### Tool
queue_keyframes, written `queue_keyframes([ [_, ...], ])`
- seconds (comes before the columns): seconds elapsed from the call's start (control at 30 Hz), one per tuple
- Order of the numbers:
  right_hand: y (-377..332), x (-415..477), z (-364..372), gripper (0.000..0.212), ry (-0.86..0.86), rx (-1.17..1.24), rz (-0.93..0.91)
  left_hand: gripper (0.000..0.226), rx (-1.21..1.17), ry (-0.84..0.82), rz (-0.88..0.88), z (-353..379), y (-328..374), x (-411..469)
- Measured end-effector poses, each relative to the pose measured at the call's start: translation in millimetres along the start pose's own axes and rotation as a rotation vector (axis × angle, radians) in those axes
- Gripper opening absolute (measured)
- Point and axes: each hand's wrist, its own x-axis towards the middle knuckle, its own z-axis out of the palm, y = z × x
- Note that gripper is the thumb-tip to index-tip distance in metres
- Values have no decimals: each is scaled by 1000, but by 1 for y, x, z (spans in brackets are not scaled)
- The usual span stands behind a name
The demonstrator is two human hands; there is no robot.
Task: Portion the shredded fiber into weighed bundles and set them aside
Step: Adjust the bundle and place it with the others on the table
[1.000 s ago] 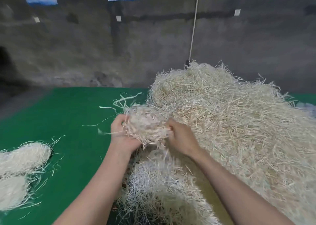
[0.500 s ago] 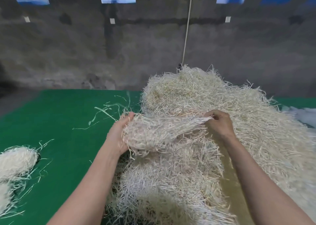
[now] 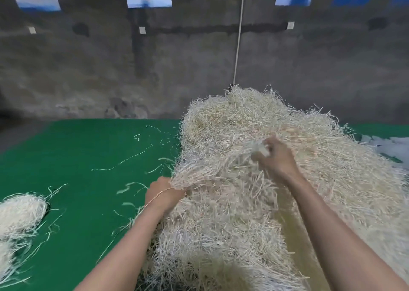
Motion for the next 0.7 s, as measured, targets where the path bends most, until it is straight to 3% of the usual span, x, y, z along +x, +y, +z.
queue_keyframes([
  [0.03,-1,-4,5,45,-175,-329,-10,24,-148,16,5,1,5,-1],
  [0.07,-3,-6,7,67,-240,-562,-25,50,-291,33,-31,-1,10,0],
  [0.1,-7,-9,5,88,-222,-674,-86,50,-393,27,-52,-3,13,4],
  [0.17,-22,-18,-4,115,-103,-591,-284,80,-511,42,-61,-11,22,5],
  [0.2,-32,-22,-3,118,-53,-489,-403,90,-599,2,-48,-18,29,3],
  [0.23,-43,-24,3,116,-43,-381,-483,95,-717,-50,-21,-23,37,1],
  [0.3,-61,-23,27,103,-163,-210,-450,83,-958,-203,11,-40,61,-11],
  [0.37,-54,-19,59,74,-308,-199,-321,66,-1262,-297,18,-59,77,-13],
  [0.47,-6,-22,103,24,-313,-228,-202,60,-1538,-276,1,-83,93,-1],
  [0.6,38,-30,114,34,-311,-87,-83,55,-1464,-192,-109,-73,98,0],
  [0.7,59,-35,113,17,-370,-35,-48,42,-1556,-283,-112,-62,86,1],
])
